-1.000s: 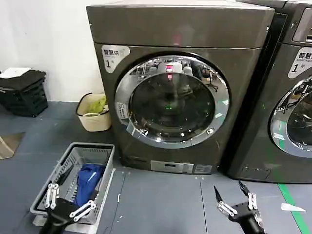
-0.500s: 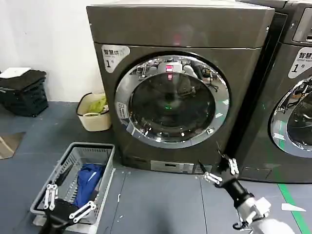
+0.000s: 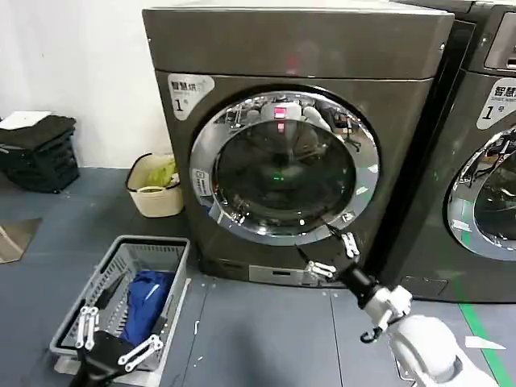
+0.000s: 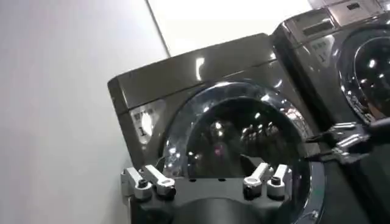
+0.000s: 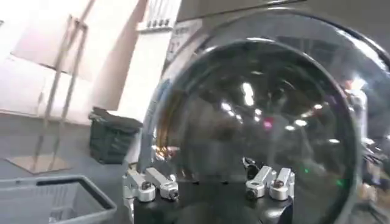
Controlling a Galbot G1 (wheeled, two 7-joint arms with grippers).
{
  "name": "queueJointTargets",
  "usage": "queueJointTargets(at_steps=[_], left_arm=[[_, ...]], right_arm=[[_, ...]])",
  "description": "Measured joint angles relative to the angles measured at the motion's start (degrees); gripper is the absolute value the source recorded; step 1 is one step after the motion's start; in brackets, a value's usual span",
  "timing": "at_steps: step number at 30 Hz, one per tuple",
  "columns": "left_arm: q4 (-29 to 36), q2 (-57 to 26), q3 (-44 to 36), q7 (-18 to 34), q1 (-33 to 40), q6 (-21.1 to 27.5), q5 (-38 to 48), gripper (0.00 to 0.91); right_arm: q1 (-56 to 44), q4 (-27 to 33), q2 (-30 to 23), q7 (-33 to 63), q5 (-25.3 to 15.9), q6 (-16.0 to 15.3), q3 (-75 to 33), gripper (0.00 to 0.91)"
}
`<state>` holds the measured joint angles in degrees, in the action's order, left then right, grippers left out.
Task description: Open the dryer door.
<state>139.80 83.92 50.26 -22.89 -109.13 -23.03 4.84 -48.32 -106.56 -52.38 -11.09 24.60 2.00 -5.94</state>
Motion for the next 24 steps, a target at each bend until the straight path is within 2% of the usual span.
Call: queueJointTargets(at_steps=[24], left_arm=[[0.38,0.95,0.23,-0.40,-0.15,-0.05,-0.37,0.907]], right_arm=[[18.00,12.93,-6.26,-0.07,0.73,-0.37,13.68,0.907]])
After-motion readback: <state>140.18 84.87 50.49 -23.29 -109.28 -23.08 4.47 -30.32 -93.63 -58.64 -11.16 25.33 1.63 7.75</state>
